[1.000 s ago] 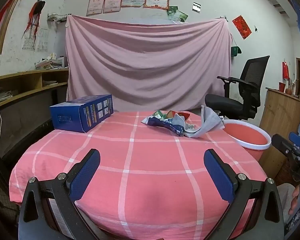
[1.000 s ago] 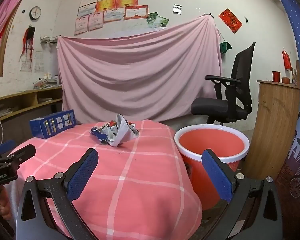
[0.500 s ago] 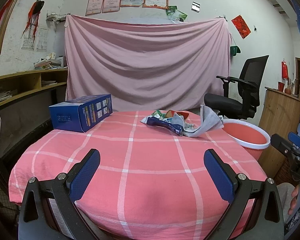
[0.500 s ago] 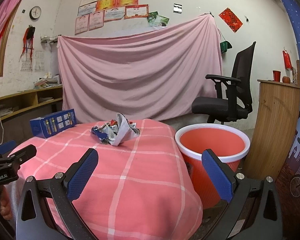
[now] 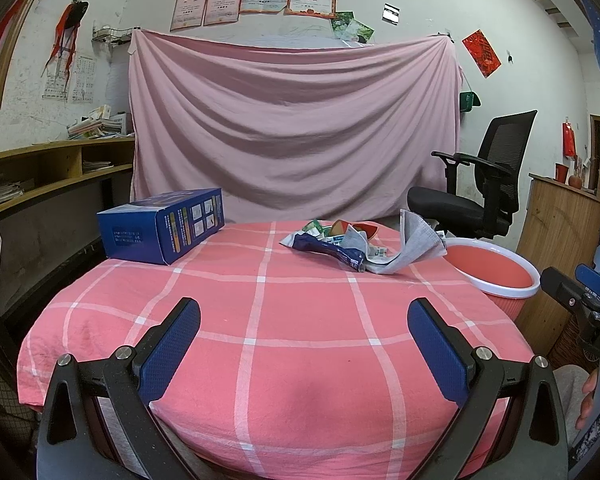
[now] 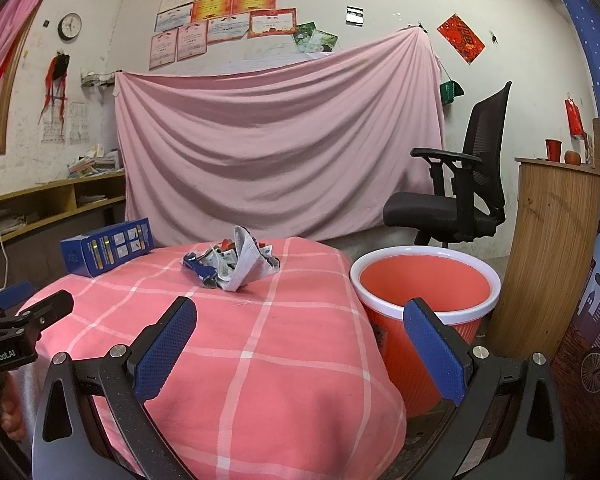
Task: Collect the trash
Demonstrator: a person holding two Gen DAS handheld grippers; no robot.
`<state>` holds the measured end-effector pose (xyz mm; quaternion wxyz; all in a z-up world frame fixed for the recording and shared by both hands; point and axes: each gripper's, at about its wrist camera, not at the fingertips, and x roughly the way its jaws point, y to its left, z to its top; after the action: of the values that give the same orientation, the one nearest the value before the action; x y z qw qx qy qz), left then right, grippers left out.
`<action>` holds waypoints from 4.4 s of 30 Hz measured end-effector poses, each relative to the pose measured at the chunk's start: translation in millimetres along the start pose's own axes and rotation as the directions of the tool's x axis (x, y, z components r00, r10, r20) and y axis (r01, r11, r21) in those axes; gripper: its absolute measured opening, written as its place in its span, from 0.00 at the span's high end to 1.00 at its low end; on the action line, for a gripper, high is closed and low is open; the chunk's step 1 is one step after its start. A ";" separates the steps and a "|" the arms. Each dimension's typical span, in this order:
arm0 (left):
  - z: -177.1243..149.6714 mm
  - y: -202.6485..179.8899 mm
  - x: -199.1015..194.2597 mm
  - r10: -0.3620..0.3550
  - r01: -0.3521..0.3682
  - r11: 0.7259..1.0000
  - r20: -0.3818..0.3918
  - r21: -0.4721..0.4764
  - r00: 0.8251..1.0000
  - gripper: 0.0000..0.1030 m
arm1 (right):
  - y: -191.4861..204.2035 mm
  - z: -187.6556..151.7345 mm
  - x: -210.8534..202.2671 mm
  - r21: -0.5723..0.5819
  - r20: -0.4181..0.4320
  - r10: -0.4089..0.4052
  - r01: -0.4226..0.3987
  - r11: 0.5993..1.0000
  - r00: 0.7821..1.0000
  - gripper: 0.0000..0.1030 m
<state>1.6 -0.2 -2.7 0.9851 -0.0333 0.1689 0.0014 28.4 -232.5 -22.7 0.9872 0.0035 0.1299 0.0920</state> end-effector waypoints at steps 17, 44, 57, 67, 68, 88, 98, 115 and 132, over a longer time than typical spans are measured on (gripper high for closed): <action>0.5 0.1 -0.1 0.000 0.000 1.000 -0.001 0.000 1.000 0.01 | 0.7 -0.3 0.3 0.002 -0.003 0.002 -0.002 1.000 1.000 0.00; 0.6 0.3 -0.2 0.000 0.000 1.000 -0.001 0.001 1.000 0.01 | 2.5 -2.6 1.5 0.004 -0.004 0.004 -0.004 1.000 1.000 0.00; 0.6 0.4 -0.2 0.000 0.000 1.000 -0.001 0.001 1.000 0.01 | 3.1 -2.8 1.8 0.005 -0.006 0.004 -0.004 1.000 1.000 0.00; -0.6 0.0 -0.5 0.004 -0.004 1.000 -0.001 -0.006 1.000 0.01 | 2.9 -3.8 2.4 0.003 -0.004 0.001 -0.001 1.000 1.000 0.00; -0.5 0.6 -1.7 0.010 -0.010 1.000 0.005 -0.012 1.000 0.01 | 3.6 -4.7 2.5 0.002 -0.002 -0.003 0.003 1.000 1.000 0.00; 13.7 9.2 -3.4 0.085 -0.082 0.995 0.076 -0.049 0.993 0.01 | -1.8 6.3 10.2 -0.019 0.005 0.004 -0.004 1.000 1.000 0.00; 61.2 9.3 45.9 0.045 -0.040 0.997 0.093 -0.063 0.995 0.01 | -19.7 46.7 44.2 -0.009 0.062 -0.021 0.021 1.000 0.998 0.00; 102.6 25.3 174.2 0.017 -0.025 0.993 -0.073 -0.119 0.997 0.01 | -19.5 77.4 168.0 -0.061 0.008 0.002 -0.002 0.998 1.000 0.00; 66.6 38.1 256.5 -0.206 0.016 0.924 -0.465 -0.381 0.861 0.50 | 20.1 43.9 278.8 0.005 -0.511 0.194 -0.223 0.975 0.838 0.50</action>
<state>265.0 40.1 -27.9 0.8829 -0.2244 0.4110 -0.0336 300.7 -161.1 -51.0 0.9018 -0.0335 0.3816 0.2002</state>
